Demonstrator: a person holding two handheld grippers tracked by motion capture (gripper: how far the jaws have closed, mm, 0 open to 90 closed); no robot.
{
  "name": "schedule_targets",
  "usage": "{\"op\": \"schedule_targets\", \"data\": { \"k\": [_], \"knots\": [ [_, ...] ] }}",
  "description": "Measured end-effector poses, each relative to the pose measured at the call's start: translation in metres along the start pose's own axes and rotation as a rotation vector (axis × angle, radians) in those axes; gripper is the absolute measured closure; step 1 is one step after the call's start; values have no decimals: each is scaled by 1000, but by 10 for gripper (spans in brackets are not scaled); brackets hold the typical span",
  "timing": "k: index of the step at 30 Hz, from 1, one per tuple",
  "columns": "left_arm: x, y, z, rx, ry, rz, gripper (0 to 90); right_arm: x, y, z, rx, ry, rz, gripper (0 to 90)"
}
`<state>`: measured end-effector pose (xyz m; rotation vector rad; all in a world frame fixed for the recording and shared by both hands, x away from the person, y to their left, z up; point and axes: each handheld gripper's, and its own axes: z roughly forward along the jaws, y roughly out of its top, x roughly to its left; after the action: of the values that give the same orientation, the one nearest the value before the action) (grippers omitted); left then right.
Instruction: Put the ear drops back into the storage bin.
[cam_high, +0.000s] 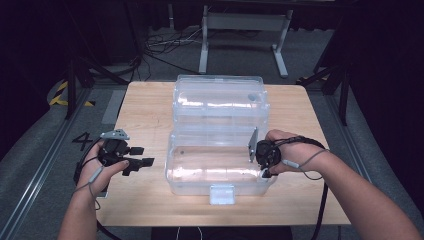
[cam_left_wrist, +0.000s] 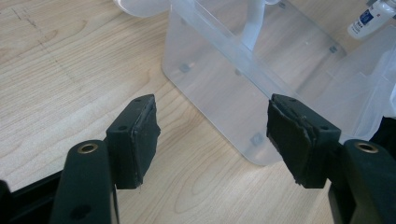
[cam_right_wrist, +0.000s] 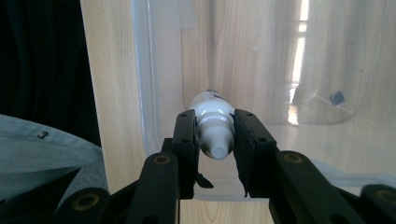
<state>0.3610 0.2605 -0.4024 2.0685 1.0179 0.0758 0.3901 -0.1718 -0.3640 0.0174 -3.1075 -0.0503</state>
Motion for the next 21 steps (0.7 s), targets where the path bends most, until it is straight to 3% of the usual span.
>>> {"op": "schedule_targets", "data": {
  "k": [21],
  "knots": [
    [1, 0, 1, 7, 2, 2, 341, -5, 2, 24, 23, 26, 1, 713]
  ]
}}
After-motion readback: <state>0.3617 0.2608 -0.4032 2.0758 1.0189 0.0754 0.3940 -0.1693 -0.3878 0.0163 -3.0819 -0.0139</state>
